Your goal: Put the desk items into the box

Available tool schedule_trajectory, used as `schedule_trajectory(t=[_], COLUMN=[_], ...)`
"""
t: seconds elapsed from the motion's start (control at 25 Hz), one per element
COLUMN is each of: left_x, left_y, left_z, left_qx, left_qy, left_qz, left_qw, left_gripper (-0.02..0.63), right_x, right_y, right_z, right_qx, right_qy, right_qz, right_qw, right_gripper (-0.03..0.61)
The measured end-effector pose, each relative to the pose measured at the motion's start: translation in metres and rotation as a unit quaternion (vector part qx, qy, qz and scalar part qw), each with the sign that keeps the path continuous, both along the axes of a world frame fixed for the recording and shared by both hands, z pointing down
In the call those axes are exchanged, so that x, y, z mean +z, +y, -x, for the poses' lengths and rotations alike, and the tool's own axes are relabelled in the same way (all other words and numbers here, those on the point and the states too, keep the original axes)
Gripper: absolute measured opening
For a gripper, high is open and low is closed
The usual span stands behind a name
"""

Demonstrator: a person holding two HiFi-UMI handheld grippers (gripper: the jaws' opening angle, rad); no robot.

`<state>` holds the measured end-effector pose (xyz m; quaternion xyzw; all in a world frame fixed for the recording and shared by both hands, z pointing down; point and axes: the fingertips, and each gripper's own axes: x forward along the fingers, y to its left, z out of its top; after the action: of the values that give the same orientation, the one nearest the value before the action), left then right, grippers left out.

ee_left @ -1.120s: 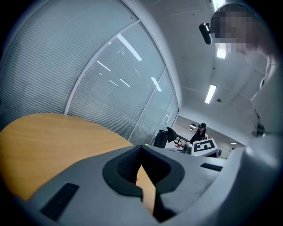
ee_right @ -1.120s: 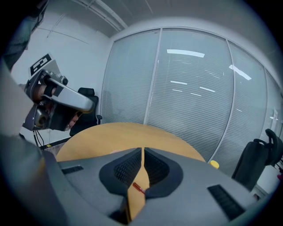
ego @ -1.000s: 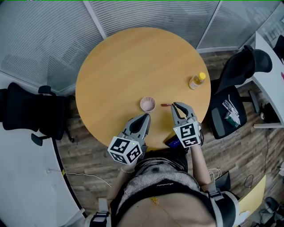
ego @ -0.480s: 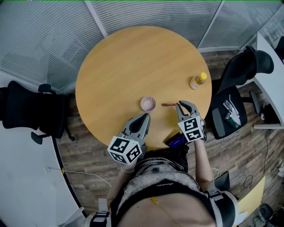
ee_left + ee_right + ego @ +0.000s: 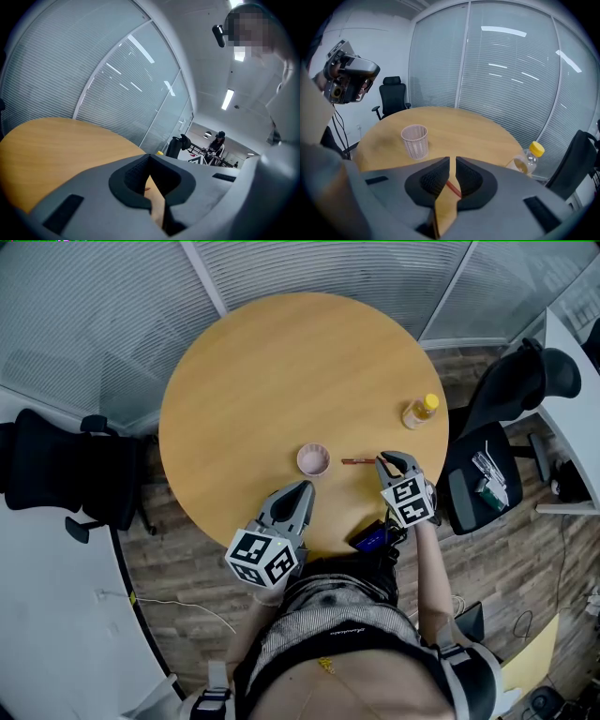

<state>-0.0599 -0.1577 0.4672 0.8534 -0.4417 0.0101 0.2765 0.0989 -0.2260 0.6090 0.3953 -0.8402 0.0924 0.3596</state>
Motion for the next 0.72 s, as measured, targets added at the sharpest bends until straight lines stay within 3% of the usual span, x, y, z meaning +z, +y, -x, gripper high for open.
schedule_trajectory(t=[0.44,0.72], left_x=[0.005,0.006], left_y=[-0.004,-0.007], left_z=[0.009,0.015], left_qx=[-0.008,-0.011], left_qy=[0.001,0.003], left_qz=[0.008,0.01], left_qw=[0.9999,0.9999], left_gripper=[0.002,0.002], right_x=[0.043,0.066], right_y=[-0.007,-0.008], right_z=[-0.004,-0.001], right_qx=[-0.026,-0.082], right_qy=[0.027,0.079], right_qz=[0.06,0.095], right_qw=[0.998,0.989], right_gripper=[0.058,0.099])
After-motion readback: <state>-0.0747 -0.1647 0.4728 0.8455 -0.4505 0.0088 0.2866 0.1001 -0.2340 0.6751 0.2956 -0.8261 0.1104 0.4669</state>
